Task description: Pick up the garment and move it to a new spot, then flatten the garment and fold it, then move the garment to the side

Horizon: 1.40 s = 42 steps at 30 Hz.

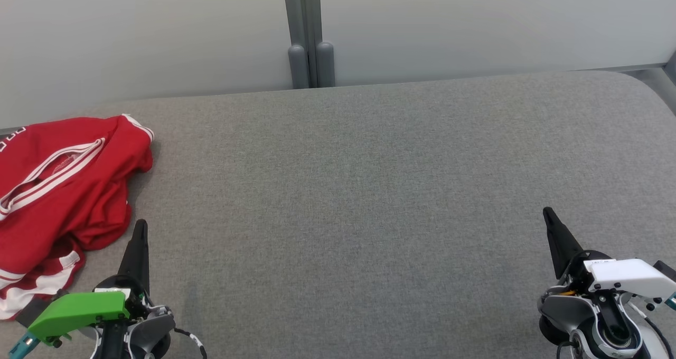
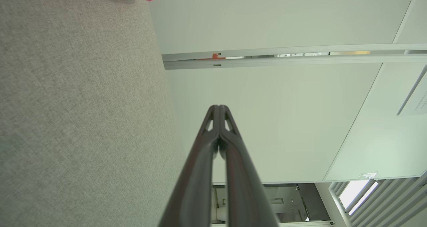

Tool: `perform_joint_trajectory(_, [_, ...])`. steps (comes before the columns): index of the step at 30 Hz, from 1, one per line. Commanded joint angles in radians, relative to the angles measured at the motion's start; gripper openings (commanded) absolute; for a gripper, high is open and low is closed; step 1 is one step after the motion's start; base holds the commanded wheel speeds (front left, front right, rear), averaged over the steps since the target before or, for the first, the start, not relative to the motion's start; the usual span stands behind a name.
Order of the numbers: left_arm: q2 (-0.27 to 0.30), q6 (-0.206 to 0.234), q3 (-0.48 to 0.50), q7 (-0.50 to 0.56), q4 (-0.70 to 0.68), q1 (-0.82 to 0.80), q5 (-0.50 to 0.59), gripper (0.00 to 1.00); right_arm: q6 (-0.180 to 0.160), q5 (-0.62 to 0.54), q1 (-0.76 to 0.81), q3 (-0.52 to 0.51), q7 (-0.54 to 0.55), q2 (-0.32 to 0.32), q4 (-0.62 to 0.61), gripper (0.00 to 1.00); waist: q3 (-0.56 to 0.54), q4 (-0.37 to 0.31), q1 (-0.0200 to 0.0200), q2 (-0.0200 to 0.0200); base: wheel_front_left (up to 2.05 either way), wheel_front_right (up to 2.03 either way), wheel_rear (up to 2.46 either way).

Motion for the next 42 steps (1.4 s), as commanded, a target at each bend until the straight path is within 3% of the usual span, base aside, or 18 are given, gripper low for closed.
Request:
perform_joint_trajectory(1, [0.007, -0.004, 0.002, 0.003, -0.001, -0.012, 0.000, 0.00, 0.000, 0.007, -0.005, -0.001, 0.002, -0.004, -0.005, 0.00, 0.000, 0.000, 0.0000, -0.0001, 0.00, 0.00, 0.00])
perform_joint_trajectory(24, [0.008, -0.004, 0.002, 0.003, -0.001, -0.012, 0.000, 0.00, 0.000, 0.007, -0.005, -0.001, 0.002, -0.004, -0.005, 0.00, 0.000, 0.000, 0.0000, -0.0001, 0.00, 0.00, 0.00])
perform_joint_trajectory(25, [0.000, 0.000, 0.000, 0.000, 0.000, 0.000, 0.000, 1.00, 0.000, 0.000, 0.000, 0.000, 0.000, 0.000, 0.000, 1.00, 0.000, 0.000, 0.0000, -0.0001, 0.00, 0.00, 0.00])
perform_joint_trajectory(34, [-0.006, 0.001, -0.025, -0.029, 0.020, 0.025, 0.013, 1.00, 0.000, -0.017, 0.028, 0.015, -0.030, 0.007, 0.006, 1.00, 0.001, -0.001, 0.0000, -0.0001, 0.00, 0.00, 0.00])
perform_joint_trajectory(42, [-0.005, 0.001, -0.040, -0.068, 0.022, 0.025, 0.084, 1.00, 0.000, -0.098, 0.036, 0.015, -0.068, 0.006, -0.007, 1.00, 0.002, 0.000, 0.0000, -0.0001, 0.00, 0.00, 0.00])
